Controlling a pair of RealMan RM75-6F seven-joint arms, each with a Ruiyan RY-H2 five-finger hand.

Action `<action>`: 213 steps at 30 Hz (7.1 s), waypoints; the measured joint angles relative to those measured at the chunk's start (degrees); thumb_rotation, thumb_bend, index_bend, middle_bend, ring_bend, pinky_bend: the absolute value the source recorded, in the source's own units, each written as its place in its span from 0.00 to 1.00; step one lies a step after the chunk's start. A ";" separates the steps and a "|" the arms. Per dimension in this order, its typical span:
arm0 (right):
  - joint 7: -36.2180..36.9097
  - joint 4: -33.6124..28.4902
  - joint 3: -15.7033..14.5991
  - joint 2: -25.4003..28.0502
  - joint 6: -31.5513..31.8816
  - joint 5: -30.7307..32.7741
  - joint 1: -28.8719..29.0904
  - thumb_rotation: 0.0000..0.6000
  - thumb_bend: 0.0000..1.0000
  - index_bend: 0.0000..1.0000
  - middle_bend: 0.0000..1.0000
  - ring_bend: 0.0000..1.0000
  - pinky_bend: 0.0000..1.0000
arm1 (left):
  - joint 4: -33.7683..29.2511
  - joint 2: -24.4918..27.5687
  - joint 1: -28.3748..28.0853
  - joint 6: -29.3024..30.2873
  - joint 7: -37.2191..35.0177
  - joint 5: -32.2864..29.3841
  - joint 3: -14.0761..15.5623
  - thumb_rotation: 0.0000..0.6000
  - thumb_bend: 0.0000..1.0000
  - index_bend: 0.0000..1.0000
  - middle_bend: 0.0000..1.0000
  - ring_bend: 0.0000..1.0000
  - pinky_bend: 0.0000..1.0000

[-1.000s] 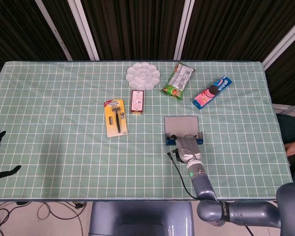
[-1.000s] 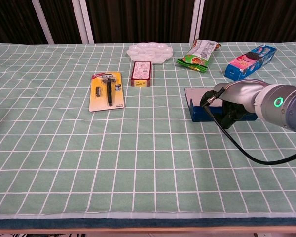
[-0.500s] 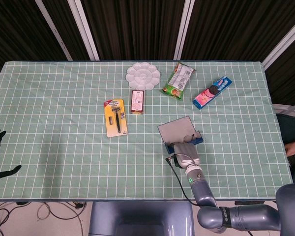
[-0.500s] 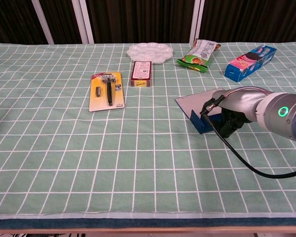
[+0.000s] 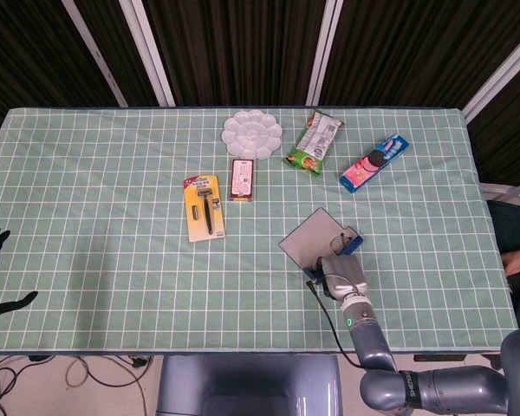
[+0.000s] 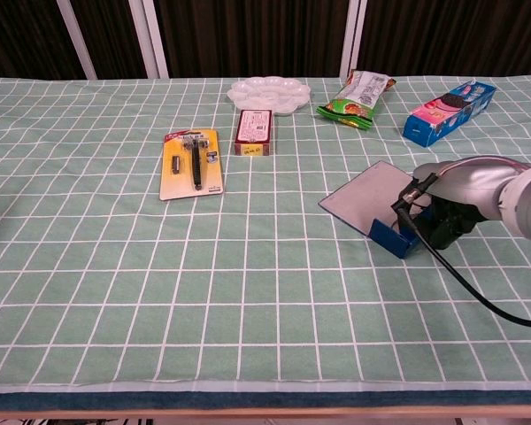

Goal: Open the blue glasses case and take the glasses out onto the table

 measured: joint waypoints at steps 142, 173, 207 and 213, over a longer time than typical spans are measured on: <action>-7.29 19.44 13.71 1.21 1.34 13.32 -1.78 1.00 0.29 0.11 1.00 1.00 1.00 | -1.41 0.25 0.31 -0.75 1.62 -2.97 -0.51 1.00 0.04 0.00 0.00 0.00 0.00; -6.46 30.63 14.40 -1.27 -3.56 16.65 -1.38 1.00 0.29 0.11 1.00 1.00 1.00 | -1.55 -0.20 0.25 -0.89 3.34 -4.69 -0.81 1.00 0.04 0.00 0.00 0.00 0.00; -7.35 29.66 17.20 0.51 -8.34 19.04 0.68 1.00 0.37 0.38 1.00 1.00 1.00 | -2.14 -0.05 0.20 -1.47 3.35 -5.84 -1.08 1.00 0.04 0.00 0.00 0.00 0.00; -7.35 30.09 16.66 0.47 -9.25 20.44 0.86 1.00 0.37 0.41 1.00 1.00 1.00 | -2.15 -0.06 0.17 -1.54 3.65 -6.06 -1.06 1.00 0.04 0.00 0.00 0.00 0.00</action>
